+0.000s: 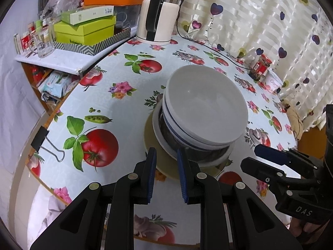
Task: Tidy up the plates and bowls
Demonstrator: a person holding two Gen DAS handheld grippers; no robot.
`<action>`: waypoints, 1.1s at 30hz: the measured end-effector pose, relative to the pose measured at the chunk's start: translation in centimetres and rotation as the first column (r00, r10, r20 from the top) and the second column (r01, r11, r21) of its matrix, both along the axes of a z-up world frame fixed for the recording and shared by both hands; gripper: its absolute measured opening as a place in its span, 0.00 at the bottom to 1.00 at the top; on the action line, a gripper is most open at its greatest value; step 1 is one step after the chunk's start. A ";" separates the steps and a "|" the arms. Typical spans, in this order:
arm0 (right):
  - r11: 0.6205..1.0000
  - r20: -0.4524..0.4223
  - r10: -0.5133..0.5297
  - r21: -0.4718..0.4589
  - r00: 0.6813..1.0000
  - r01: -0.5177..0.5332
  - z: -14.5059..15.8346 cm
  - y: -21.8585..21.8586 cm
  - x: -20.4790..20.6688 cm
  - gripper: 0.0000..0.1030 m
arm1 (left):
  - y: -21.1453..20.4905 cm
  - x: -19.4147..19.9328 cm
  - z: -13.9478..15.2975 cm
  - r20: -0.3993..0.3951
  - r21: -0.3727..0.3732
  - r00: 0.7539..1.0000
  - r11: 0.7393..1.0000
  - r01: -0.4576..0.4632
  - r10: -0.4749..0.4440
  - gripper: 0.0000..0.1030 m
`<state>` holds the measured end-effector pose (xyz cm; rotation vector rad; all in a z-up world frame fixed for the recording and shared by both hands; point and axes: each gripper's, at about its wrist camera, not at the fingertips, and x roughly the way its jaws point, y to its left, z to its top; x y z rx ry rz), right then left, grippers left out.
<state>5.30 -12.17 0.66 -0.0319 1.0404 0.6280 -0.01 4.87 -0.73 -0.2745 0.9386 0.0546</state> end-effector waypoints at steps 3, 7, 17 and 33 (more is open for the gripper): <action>1.000 0.010 0.007 -0.008 1.000 -0.007 0.0 0.2 -0.5 0.49 | -0.3 -0.2 0.1 0.000 0.010 1.000 1.000 0.005 -0.005 0.21; 1.000 0.016 0.013 -0.017 1.000 -0.013 0.0 0.3 -1.1 0.52 | -0.6 -0.3 -0.1 -0.011 0.016 1.000 1.000 0.011 -0.011 0.21; 0.999 0.014 0.013 -0.032 1.000 -0.012 -0.2 0.3 -1.5 0.56 | -1.3 -0.7 -0.4 -0.022 0.012 0.999 1.000 0.027 -0.027 0.21; 0.999 0.021 0.016 -0.045 1.000 -0.015 -0.4 0.4 -2.0 0.58 | -1.9 -0.8 -0.2 -0.021 0.042 0.999 0.999 0.032 -0.031 0.21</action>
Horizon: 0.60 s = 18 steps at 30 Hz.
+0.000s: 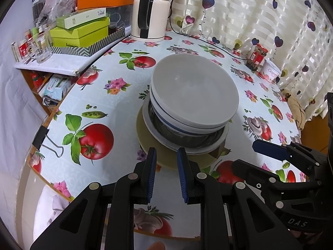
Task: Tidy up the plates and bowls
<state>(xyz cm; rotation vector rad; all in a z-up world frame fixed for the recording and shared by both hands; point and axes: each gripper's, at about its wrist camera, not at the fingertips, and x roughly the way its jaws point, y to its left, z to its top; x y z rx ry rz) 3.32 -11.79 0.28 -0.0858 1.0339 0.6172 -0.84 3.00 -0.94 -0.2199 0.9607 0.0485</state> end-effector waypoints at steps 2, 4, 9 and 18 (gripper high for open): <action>1.000 -0.002 0.002 -0.003 1.000 -0.002 0.0 0.1 -0.1 0.58 | 0.1 0.1 0.0 -0.002 -0.001 1.000 1.000 0.002 -0.002 0.21; 1.000 -0.005 0.003 -0.006 1.000 -0.003 0.0 0.2 0.0 0.58 | 0.1 0.1 -0.1 -0.005 0.000 1.000 1.000 0.003 -0.003 0.21; 1.000 -0.007 0.003 -0.007 1.000 -0.003 -0.1 0.3 0.2 0.59 | 0.1 0.3 -0.2 -0.010 0.003 1.000 1.000 0.001 -0.001 0.21; 1.000 -0.006 0.003 -0.006 1.000 -0.003 -0.1 0.2 0.2 0.59 | 0.0 0.3 -0.3 -0.009 0.007 1.000 1.000 0.004 -0.004 0.21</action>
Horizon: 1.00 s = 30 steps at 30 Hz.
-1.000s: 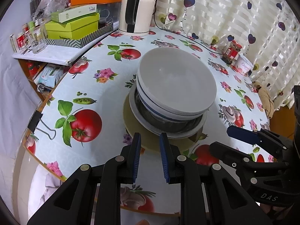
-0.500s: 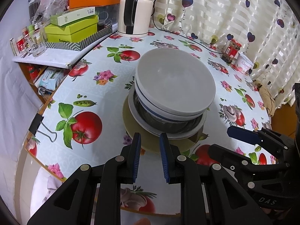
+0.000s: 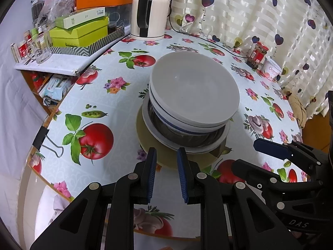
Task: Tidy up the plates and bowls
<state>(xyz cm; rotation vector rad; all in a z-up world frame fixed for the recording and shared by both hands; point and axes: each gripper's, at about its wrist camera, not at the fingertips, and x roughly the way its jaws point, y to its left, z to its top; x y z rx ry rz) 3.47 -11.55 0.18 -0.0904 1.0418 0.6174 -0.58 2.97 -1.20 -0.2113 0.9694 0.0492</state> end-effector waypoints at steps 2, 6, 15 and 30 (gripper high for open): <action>1.000 -0.001 0.000 0.000 1.000 0.000 0.0 0.0 0.0 0.60 | 0.0 0.0 0.0 0.000 0.002 1.000 1.000 0.000 0.000 0.21; 1.000 -0.001 0.001 0.000 1.000 -0.001 0.0 0.0 0.0 0.60 | 0.0 0.0 0.0 -0.001 0.001 1.000 1.000 0.000 0.000 0.21; 1.000 -0.007 0.004 0.002 1.000 -0.004 -0.3 0.0 0.0 0.61 | -0.1 0.1 -0.2 -0.010 0.004 1.000 1.000 0.002 -0.002 0.21; 1.000 -0.008 0.003 0.002 1.000 -0.003 -0.4 -0.1 0.1 0.62 | -0.2 0.2 -0.2 -0.015 0.005 1.000 1.000 0.004 -0.004 0.21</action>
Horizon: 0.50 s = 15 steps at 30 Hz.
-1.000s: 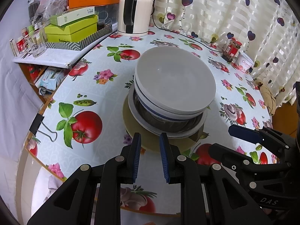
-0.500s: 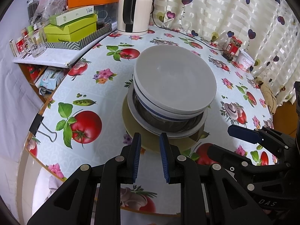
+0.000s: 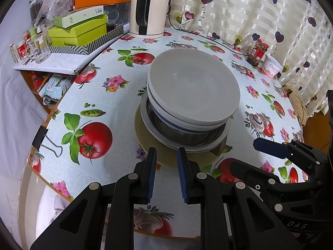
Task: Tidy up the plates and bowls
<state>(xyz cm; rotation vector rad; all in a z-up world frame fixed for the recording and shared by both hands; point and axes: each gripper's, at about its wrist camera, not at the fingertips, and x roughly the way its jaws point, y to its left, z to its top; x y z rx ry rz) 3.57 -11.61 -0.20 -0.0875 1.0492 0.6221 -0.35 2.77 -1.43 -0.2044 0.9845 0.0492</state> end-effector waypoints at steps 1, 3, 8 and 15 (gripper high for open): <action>1.000 0.000 0.000 0.000 1.000 0.000 0.0 0.0 0.0 0.62 | 0.0 0.0 0.0 0.000 0.001 1.000 1.000 0.000 0.000 0.21; 1.000 0.000 0.000 0.000 1.000 0.000 0.0 0.0 0.0 0.63 | 0.0 0.0 0.0 0.000 0.000 1.000 1.000 0.000 0.000 0.21; 1.000 0.000 0.000 0.000 1.000 0.000 0.0 0.0 0.0 0.63 | 0.0 0.0 0.0 -0.001 -0.001 1.000 1.000 0.001 -0.001 0.21; 1.000 -0.002 0.001 -0.001 1.000 -0.001 0.0 0.0 0.0 0.63 | -0.1 -0.2 -0.2 -0.005 -0.003 1.000 1.000 0.003 -0.003 0.21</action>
